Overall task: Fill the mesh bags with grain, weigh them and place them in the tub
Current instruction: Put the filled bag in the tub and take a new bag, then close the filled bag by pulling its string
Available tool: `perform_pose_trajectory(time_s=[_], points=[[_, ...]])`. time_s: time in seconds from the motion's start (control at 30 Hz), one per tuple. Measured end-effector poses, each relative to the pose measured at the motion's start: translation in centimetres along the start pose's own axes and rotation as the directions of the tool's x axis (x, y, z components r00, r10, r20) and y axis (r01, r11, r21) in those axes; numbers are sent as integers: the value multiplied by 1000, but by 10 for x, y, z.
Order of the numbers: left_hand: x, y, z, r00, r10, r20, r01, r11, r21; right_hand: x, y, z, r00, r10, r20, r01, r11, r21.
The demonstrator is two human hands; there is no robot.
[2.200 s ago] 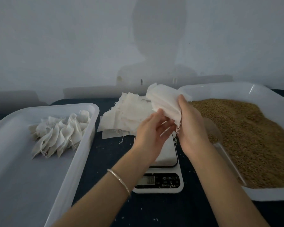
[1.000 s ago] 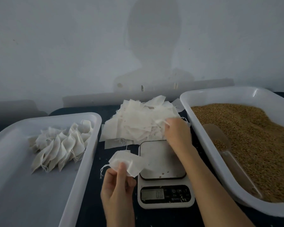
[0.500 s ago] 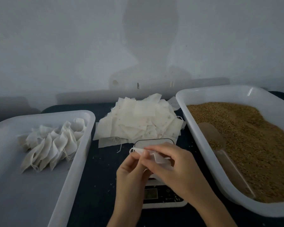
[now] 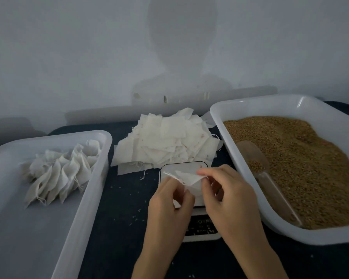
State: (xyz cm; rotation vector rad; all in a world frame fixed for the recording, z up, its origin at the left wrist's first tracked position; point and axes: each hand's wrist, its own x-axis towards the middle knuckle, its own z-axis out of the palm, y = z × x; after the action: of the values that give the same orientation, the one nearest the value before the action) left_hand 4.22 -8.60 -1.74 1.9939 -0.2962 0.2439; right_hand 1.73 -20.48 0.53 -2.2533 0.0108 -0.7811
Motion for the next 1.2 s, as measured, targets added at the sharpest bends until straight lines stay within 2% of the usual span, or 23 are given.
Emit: perform_pose_trajectory(time_s=[0.1, 0.2, 0.27, 0.33, 0.43, 0.5, 0.6, 0.7, 0.77, 0.87, 0.93, 1.07, 1.2], points=[[11, 6, -2, 995, -90, 51, 95, 991, -97, -1, 0, -3, 998, 23, 51, -22, 1000, -21], [29, 17, -3, 978, -181, 108, 203, 946, -251, 1, 0, -8, 991, -59, 117, 66, 996, -58], [38, 23, -2, 973, -194, 122, 223, 927, -303, 3, 0, -10, 985, -104, 136, 121, 986, -118], [42, 26, 1, 982, -162, 93, 181, 950, -255, 5, 0, -12, 986, -95, 135, 117, 979, -168], [34, 26, 6, 993, -84, 85, 96, 985, -142, 7, 1, -14, 994, -10, 111, 35, 974, -224], [22, 27, 8, 992, -27, 127, 41, 993, -115, 5, 3, -13, 988, 54, 145, -16, 967, -252], [6, 26, 5, 966, 110, 233, -66, 980, -187, 2, 7, -9, 970, 126, 209, -74, 968, -239], [2, 13, -8, 933, 217, 286, -202, 976, -82, 3, 10, -8, 966, 125, 226, -89, 982, -164], [6, 9, -13, 901, 193, 388, -211, 977, 3, 7, 8, -10, 955, 132, 267, -131, 991, -24], [10, 15, -10, 915, 171, 366, -241, 958, 154, 9, 1, -13, 924, 111, 365, -165, 979, 120], [11, 18, -9, 929, 145, 341, -204, 969, 142, 8, -2, -14, 920, 91, 380, -138, 986, 98], [8, 19, -11, 932, 101, 349, -132, 989, 68, 7, 0, -13, 945, 56, 322, -36, 997, -68], [4, 20, -8, 954, 59, 293, -79, 995, 57, 7, 4, -11, 964, 57, 258, -41, 997, -68]])
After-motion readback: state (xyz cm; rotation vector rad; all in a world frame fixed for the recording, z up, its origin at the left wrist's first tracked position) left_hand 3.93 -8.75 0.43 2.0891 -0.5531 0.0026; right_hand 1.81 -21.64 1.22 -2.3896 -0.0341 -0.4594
